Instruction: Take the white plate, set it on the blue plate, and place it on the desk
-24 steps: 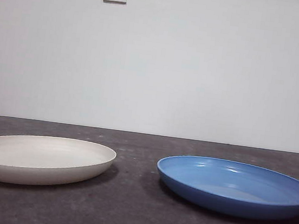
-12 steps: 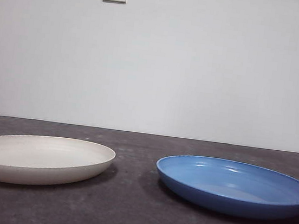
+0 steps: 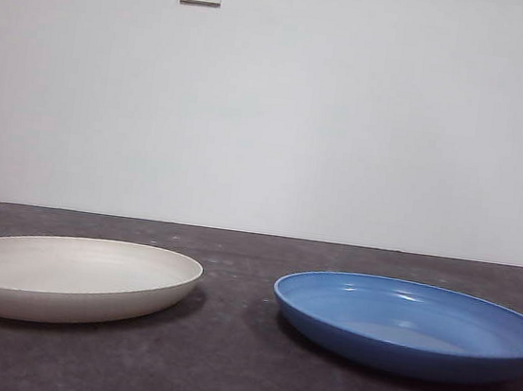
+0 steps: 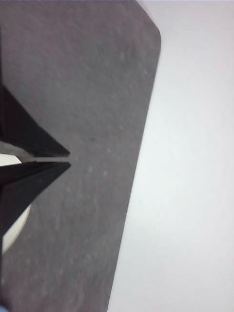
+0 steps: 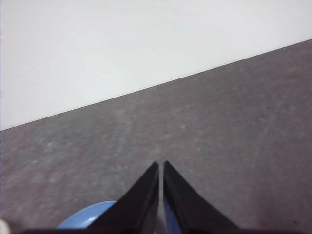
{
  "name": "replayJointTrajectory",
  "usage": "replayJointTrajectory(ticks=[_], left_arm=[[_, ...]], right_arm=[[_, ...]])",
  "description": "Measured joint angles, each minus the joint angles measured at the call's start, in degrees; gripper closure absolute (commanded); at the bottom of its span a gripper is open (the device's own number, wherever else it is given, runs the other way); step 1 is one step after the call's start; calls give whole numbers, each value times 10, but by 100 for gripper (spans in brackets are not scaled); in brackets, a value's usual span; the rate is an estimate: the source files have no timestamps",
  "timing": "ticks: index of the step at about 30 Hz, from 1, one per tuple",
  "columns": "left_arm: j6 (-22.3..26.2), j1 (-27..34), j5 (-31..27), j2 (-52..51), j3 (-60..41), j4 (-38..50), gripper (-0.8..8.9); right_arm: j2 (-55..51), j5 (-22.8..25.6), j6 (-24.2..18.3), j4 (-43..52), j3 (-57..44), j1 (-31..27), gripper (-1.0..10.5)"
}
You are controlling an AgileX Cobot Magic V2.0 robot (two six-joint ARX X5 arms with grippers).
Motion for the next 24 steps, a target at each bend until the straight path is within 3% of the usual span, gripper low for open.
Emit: replayJointTrajectory(ticks=[6, 15, 24], left_arm=[[11, -16, 29, 89, 124, -71, 797], [19, -55, 67, 181, 226, -131, 797], [20, -120, 142, 214, 247, -150, 794]], right_arm=[[90, -82, -4, -63, 99, 0, 935], [231, -217, -41, -130, 199, 17, 935], [257, -241, -83, -152, 228, 119, 935]])
